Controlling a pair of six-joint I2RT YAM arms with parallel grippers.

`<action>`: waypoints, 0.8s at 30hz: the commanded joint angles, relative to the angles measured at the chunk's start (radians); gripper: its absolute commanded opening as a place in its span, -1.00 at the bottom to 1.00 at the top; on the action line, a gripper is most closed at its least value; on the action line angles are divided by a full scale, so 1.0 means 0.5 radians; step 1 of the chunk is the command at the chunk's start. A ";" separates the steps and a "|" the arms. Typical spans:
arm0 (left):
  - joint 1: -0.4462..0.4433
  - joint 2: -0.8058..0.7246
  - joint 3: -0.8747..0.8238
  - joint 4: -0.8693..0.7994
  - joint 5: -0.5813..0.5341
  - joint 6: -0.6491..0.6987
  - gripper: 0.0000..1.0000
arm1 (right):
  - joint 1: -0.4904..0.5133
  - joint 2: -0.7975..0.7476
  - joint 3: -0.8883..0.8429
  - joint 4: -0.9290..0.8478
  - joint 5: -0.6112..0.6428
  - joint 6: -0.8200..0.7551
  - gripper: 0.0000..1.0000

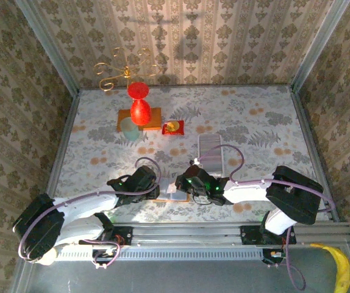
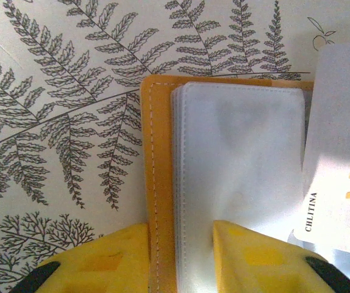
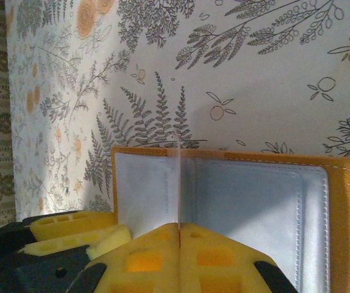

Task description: Put the credit cards into the card holder

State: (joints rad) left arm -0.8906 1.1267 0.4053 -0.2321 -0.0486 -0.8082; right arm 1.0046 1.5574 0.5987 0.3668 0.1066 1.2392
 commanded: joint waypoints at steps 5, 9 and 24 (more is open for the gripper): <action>-0.024 0.035 -0.059 -0.072 0.017 -0.027 -0.39 | 0.016 0.045 -0.044 0.158 0.081 0.079 -1.00; -0.026 0.035 -0.059 -0.073 0.015 -0.028 -0.39 | 0.016 0.061 -0.058 0.210 0.060 0.099 -1.00; -0.027 0.035 -0.065 -0.061 0.008 -0.034 -0.39 | 0.054 0.022 -0.086 0.089 -0.026 0.129 -1.00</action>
State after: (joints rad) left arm -0.8940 1.1267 0.4034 -0.2268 -0.0498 -0.8150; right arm 1.0225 1.5776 0.5793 0.4381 0.0971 1.2877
